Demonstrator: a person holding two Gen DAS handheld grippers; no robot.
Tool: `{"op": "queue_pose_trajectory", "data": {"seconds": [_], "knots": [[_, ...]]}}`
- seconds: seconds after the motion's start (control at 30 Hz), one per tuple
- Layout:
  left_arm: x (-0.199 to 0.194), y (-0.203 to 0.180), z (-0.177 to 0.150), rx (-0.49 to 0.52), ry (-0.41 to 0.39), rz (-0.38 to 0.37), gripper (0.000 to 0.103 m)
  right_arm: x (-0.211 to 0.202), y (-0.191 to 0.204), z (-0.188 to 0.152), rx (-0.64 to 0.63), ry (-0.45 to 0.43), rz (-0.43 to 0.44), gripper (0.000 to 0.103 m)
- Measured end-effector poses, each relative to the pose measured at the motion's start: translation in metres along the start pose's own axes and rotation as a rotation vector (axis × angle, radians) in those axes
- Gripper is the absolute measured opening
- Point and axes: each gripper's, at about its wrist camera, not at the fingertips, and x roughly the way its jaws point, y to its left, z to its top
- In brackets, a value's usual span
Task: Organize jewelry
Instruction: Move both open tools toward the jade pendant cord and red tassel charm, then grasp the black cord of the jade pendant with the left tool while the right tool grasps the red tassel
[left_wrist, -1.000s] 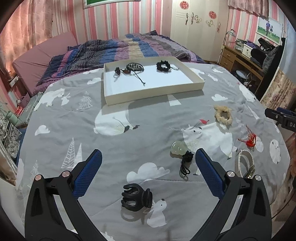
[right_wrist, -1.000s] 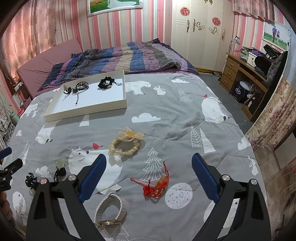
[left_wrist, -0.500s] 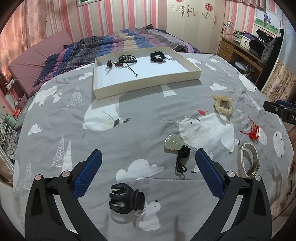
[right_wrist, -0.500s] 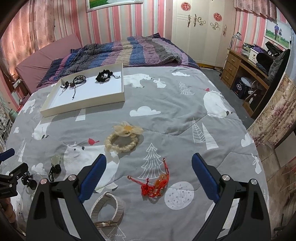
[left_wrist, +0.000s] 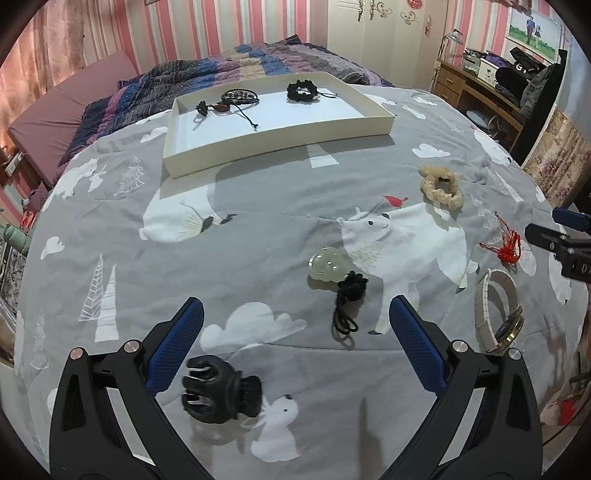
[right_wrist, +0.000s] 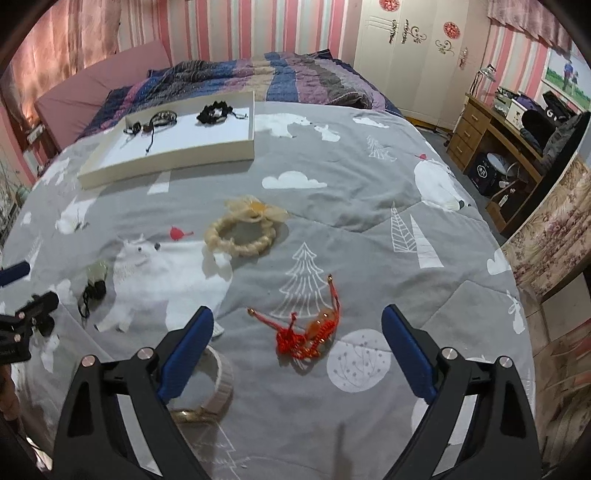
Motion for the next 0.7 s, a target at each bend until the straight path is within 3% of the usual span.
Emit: {"op": "queue_pose_trajectory", "data": {"seconds": [0.13, 0.2, 0.23, 0.4, 0.57, 0.7], "knots": [[0.006, -0.005, 0.005, 0.003, 0.032, -0.011, 0.094, 0.003, 0.001, 0.001, -0.032, 0.022, -0.012, 0.087], [0.008, -0.005, 0.008, -0.001, 0.063, -0.035, 0.080, 0.007, 0.003, 0.002, -0.044, 0.051, -0.004, 0.085], [0.009, -0.006, 0.010, 0.004, 0.076, -0.043, 0.078, 0.009, 0.004, 0.002, -0.052, 0.061, 0.000, 0.080], [0.009, -0.018, 0.018, 0.071, 0.102, -0.033, 0.078, 0.017, 0.015, 0.006, -0.126, 0.136, 0.041, 0.063], [0.026, -0.026, 0.023, 0.092, 0.156, -0.050, 0.077, 0.030, 0.022, 0.009, -0.167, 0.198, 0.061, 0.055], [0.041, -0.028, 0.023, 0.098, 0.198, -0.061, 0.069, 0.041, 0.026, 0.008, -0.175, 0.243, 0.088, 0.042]]}}
